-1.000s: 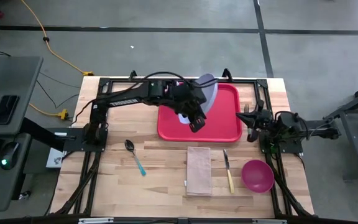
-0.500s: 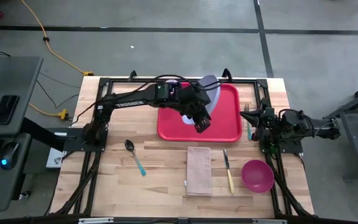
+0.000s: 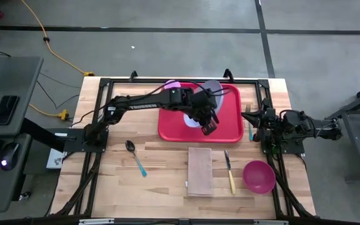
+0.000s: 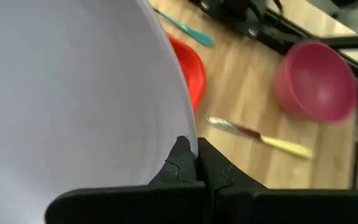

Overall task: Set up tray
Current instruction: Put the blue plate below the pink mug on the red serving tray

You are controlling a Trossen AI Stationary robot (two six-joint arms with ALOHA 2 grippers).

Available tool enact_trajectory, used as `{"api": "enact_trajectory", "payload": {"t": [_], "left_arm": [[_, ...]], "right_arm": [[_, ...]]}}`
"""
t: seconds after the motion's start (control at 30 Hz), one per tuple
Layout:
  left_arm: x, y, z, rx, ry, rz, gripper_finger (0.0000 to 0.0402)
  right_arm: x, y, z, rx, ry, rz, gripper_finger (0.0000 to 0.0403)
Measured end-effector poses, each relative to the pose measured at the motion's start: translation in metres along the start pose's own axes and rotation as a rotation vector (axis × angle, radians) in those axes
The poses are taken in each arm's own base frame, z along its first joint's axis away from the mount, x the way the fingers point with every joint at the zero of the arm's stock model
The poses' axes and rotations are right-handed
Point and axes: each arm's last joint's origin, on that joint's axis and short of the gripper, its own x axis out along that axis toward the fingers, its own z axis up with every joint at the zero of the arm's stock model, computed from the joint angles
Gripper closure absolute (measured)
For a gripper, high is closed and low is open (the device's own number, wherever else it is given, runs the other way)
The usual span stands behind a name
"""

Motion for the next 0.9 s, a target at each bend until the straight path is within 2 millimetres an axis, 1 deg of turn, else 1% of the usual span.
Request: {"api": "enact_trajectory", "payload": {"t": [0.1,0.43,0.6,0.7,0.77,0.83,0.9], "left_arm": [[0.005,0.005,-0.002,0.000,0.031,0.021,0.0390],[0.003,0.004,0.001,0.004,-0.005,0.026,0.0390],[0.013,0.005,-0.001,0.001,0.009,0.034,0.0390],[0.023,0.005,-0.001,0.006,0.004,0.032,0.0390],[0.029,0.009,-0.006,0.002,0.051,0.049,0.0390],[0.038,0.009,-0.005,0.004,0.044,0.044,0.0390],[0.040,0.012,-0.008,0.002,0.077,0.045,0.0390]], "right_arm": [[0.000,0.000,0.000,-0.001,0.003,-0.001,0.0402],[0.000,0.000,-0.001,-0.003,0.008,0.000,0.0402],[0.000,0.000,-0.001,-0.002,0.008,0.000,0.0402],[0.000,0.000,-0.001,0.001,0.008,0.000,0.0402],[0.000,0.000,-0.001,0.000,0.010,-0.001,0.0402],[0.000,0.000,-0.001,0.000,0.010,0.000,0.0402],[0.000,0.000,-0.002,-0.002,0.015,-0.001,0.0402]]}}
